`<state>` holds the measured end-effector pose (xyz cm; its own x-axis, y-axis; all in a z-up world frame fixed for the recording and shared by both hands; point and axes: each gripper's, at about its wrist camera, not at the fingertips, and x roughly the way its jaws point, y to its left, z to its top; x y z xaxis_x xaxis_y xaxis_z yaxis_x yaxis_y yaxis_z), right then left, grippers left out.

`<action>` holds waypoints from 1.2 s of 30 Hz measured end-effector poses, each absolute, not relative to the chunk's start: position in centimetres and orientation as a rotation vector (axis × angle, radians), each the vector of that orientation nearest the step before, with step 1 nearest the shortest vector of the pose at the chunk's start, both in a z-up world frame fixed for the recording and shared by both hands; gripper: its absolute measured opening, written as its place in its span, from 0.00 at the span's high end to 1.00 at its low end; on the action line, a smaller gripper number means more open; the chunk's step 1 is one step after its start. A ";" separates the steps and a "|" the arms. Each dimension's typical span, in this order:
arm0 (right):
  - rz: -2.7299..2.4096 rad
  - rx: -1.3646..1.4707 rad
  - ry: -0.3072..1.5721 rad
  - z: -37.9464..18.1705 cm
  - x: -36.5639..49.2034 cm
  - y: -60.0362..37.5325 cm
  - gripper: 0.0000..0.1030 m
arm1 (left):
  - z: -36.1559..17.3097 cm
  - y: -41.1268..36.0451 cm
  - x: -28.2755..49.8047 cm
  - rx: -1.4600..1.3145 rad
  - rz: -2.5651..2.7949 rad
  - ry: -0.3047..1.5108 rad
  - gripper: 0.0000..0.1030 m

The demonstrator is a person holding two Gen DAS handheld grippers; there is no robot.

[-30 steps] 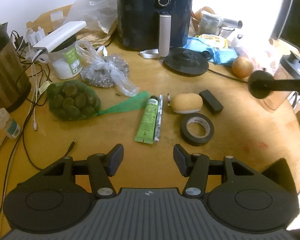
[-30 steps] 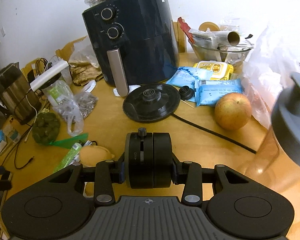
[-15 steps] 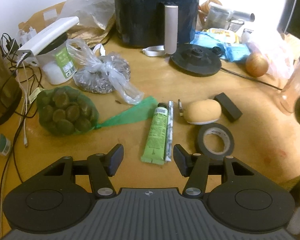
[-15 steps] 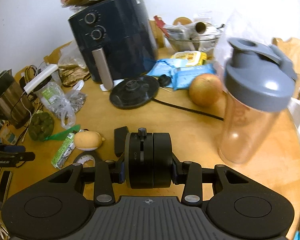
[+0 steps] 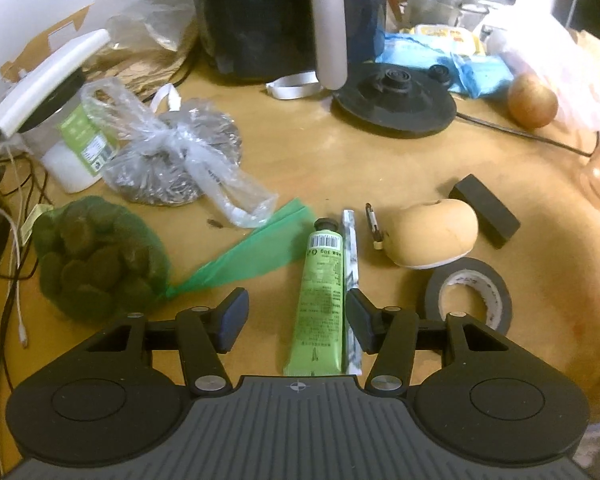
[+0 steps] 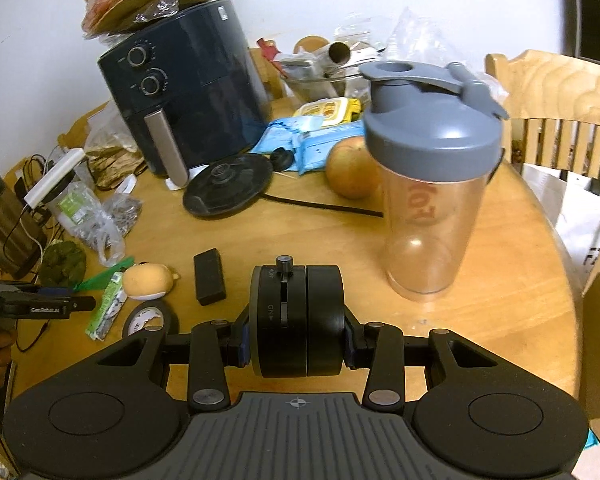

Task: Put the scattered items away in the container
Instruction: 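Lift the black roller with the right gripper while the left gripper approaches the green tube, then close the left gripper on the green tube and lift it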

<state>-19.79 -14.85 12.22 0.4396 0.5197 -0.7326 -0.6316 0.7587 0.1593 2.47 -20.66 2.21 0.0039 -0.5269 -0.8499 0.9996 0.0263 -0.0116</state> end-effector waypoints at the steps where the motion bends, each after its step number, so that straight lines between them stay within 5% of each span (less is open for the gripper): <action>1: 0.714 -0.139 0.856 12.3 -19.8 -15.0 0.58 | 2.0 -20.9 2.4 0.778 -1.407 0.810 0.50; 10: 0.679 -0.109 0.854 12.6 -19.8 -16.3 0.58 | 1.3 -22.1 1.5 0.796 -1.440 0.808 0.64; 36: 0.709 -0.112 0.837 13.9 -20.2 -17.1 0.58 | 0.0 -22.3 1.4 0.772 -1.400 0.868 0.73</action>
